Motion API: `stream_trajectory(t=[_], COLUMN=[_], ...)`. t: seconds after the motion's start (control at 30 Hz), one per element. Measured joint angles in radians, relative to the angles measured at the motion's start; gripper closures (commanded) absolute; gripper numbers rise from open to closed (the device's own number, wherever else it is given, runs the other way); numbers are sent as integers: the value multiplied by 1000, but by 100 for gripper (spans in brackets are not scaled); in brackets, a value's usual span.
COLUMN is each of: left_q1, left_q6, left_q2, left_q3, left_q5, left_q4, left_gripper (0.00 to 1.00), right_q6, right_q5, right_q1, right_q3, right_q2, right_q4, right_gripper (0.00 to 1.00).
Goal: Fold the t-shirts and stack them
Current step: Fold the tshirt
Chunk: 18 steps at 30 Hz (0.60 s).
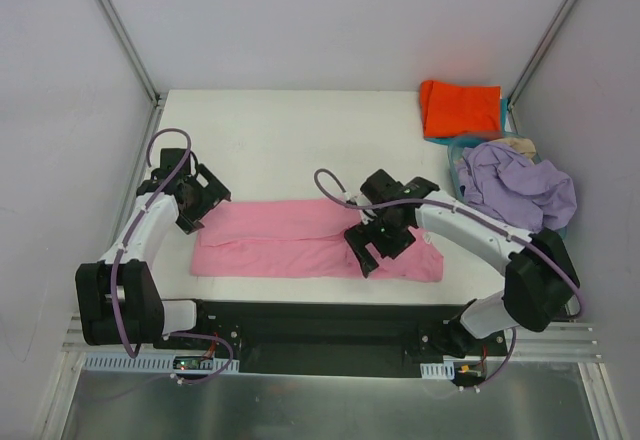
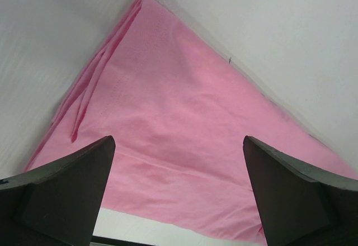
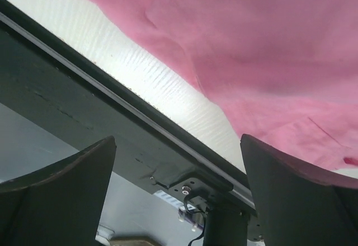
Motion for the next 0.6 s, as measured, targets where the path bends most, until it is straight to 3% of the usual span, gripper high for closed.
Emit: stream_trajectory(t=[0.1,0.3,0.43,0.6], left_q1=[0,-24,-72,-100], left_q6=[0,0,-1,0], left_q2=[1,37,91,159], left_q3=[3,29,34,36], left_q5=[21,63,78,92], left_q4=[-3,-2,4,6], left_gripper=[1,1,1,1], right_q6=[47,225,316,408], right_q5=[3,-16,-24,-23], right_q1=[-50,-269,-294,-318], right_q3=[17,-29,-117,-222], right_q2=[-57,-148,-174,-165], right_q4=[14,83,79,87], right_gripper=[3,1,18,31])
